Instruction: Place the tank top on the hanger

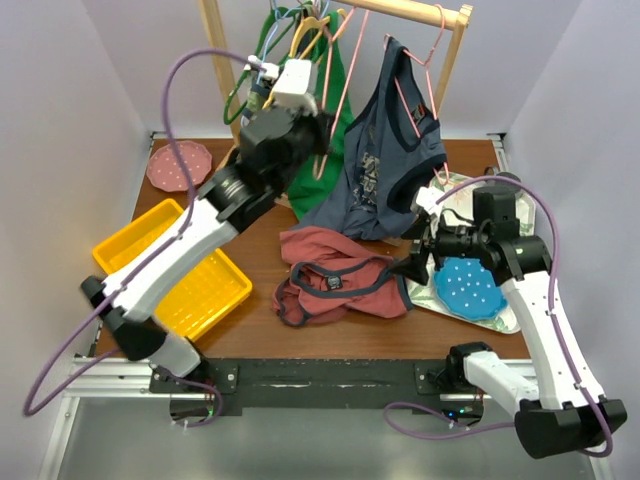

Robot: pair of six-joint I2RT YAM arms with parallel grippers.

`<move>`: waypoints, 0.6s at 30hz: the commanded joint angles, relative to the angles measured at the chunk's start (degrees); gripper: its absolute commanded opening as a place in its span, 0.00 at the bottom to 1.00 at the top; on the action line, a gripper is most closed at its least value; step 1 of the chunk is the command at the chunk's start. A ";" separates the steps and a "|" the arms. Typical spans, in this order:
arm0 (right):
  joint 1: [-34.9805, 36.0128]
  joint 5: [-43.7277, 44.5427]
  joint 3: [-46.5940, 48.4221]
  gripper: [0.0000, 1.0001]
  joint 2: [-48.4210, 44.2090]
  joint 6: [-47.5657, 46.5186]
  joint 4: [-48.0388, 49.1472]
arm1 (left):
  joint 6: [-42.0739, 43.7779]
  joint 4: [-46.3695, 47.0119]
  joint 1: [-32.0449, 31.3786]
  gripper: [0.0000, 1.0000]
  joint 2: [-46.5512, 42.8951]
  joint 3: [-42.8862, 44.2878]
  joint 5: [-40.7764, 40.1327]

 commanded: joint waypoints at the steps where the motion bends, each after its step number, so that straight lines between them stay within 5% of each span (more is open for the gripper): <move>1: -0.18 -5.00 7.95 0.90 2.41 -7.98 -10.09 | 2.23 3.67 -0.17 0.00 -11.14 -14.45 7.45; 9: 1.92 -8.26 22.71 0.89 7.85 -6.25 -17.50 | -4.70 6.14 -1.31 0.00 -40.14 -48.91 15.63; 14: 18.60 2.88 23.53 0.87 12.76 11.20 -3.55 | -12.16 5.70 -1.75 0.00 -50.52 -61.92 15.55; 18: 25.39 9.57 28.17 0.86 22.25 17.04 0.95 | -17.62 6.22 -3.24 0.00 -51.77 -67.12 14.06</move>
